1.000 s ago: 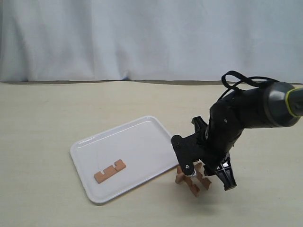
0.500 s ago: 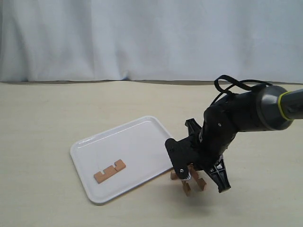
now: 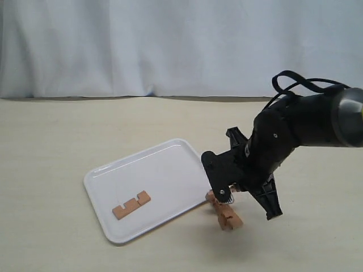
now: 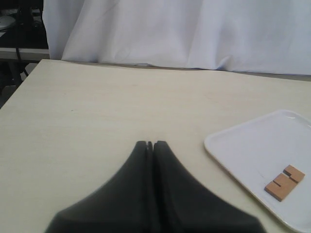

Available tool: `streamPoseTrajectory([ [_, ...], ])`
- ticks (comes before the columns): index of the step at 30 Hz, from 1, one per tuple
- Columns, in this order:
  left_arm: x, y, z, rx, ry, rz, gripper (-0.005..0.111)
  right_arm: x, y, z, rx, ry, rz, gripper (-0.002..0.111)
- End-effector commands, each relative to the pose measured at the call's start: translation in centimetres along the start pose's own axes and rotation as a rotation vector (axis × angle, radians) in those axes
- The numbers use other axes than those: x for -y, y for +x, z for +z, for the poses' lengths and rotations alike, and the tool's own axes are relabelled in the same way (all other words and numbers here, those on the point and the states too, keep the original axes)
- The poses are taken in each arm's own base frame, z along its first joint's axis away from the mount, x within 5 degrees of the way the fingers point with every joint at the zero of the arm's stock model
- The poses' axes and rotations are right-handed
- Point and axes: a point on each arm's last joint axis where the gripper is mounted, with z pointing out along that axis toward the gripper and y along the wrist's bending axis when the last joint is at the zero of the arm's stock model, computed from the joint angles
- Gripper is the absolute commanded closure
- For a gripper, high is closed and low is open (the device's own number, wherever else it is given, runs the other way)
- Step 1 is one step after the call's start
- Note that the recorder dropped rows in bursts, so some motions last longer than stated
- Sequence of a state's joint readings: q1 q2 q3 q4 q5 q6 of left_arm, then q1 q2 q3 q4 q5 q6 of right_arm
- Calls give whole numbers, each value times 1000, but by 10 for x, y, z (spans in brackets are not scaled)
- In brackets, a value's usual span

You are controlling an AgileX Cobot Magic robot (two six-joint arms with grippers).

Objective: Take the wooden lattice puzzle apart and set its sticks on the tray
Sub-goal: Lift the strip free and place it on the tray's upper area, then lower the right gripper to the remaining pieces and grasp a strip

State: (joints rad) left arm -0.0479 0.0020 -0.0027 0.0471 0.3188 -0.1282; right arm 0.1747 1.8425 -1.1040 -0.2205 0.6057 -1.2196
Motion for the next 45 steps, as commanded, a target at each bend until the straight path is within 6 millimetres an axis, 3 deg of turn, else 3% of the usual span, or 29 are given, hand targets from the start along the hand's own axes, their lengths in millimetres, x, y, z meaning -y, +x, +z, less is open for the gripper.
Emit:
streamPoseTrajectory([
  [1, 0, 0, 0, 9, 1, -8, 107, 3, -1, -14, 27, 52, 23, 101],
  [7, 0, 0, 0, 9, 1, -8, 107, 25, -14, -32, 230, 270, 247, 101],
  [14, 0, 0, 0, 9, 1, -8, 107, 29, -60, -5, 341, 367, 288, 101],
  [18, 0, 0, 0, 9, 1, -8, 107, 41, -80, 11, 421, 407, 456, 100],
  [22, 0, 0, 0, 9, 1, -8, 107, 50, -89, 21, 482, 407, 623, 88],
  [29, 0, 0, 0, 9, 1, -8, 107, 43, -91, 41, 444, 334, 631, 66],
  [32, 0, 0, 0, 9, 1, -8, 107, 45, -90, 26, 449, 331, 630, 61],
  [35, 0, 0, 0, 9, 1, -8, 107, 47, -86, -2, 459, 315, 642, 60],
  [40, 0, 0, 0, 9, 1, -8, 107, 47, -71, -42, 459, 235, 790, 60],
  [45, 0, 0, 0, 9, 1, -8, 107, 35, -53, -45, 323, 5, 957, 60],
])
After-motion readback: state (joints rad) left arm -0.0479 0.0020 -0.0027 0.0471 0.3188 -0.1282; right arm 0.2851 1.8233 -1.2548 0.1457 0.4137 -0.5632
